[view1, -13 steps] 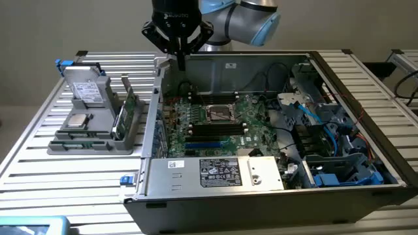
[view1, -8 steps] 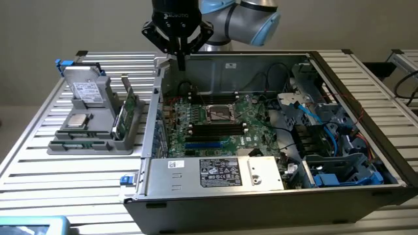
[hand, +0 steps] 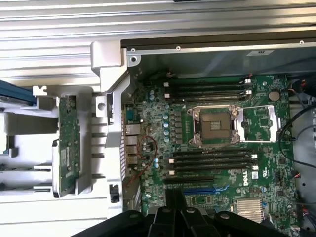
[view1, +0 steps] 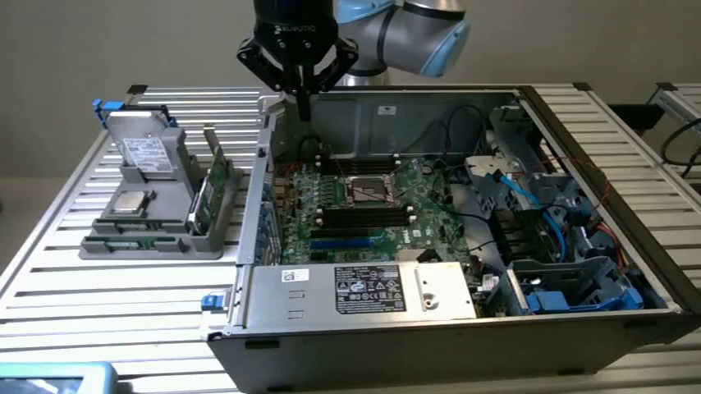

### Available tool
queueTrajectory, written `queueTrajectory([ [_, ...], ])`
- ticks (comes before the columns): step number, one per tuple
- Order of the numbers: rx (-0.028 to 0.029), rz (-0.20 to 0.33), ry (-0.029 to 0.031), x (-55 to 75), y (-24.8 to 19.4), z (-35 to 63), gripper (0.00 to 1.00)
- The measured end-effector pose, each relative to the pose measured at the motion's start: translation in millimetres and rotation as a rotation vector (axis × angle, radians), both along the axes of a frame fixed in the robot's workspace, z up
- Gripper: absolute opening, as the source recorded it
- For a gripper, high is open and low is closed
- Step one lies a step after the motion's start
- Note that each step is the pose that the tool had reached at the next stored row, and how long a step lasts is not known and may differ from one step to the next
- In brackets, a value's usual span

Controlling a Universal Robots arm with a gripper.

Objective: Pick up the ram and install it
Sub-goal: 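Reach for the ram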

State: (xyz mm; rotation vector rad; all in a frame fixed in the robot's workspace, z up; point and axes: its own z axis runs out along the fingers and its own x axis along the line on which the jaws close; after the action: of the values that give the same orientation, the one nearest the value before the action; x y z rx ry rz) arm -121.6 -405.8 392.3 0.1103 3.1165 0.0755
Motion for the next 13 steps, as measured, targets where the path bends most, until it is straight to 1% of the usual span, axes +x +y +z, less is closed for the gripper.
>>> queueTrajectory([
  [2,0.0002,0.000,-0.0002,-1.1,-5.8,-0.1,0.11],
  [5,0.0000,0.000,-0.0002,-7.2,-11.4,-0.2,0.11],
  [8,0.0001,0.000,-0.0002,-18.9,-14.4,-0.7,0.11],
  [13,0.0001,0.000,-0.0002,-41.6,-16.1,-2.7,0.11],
])
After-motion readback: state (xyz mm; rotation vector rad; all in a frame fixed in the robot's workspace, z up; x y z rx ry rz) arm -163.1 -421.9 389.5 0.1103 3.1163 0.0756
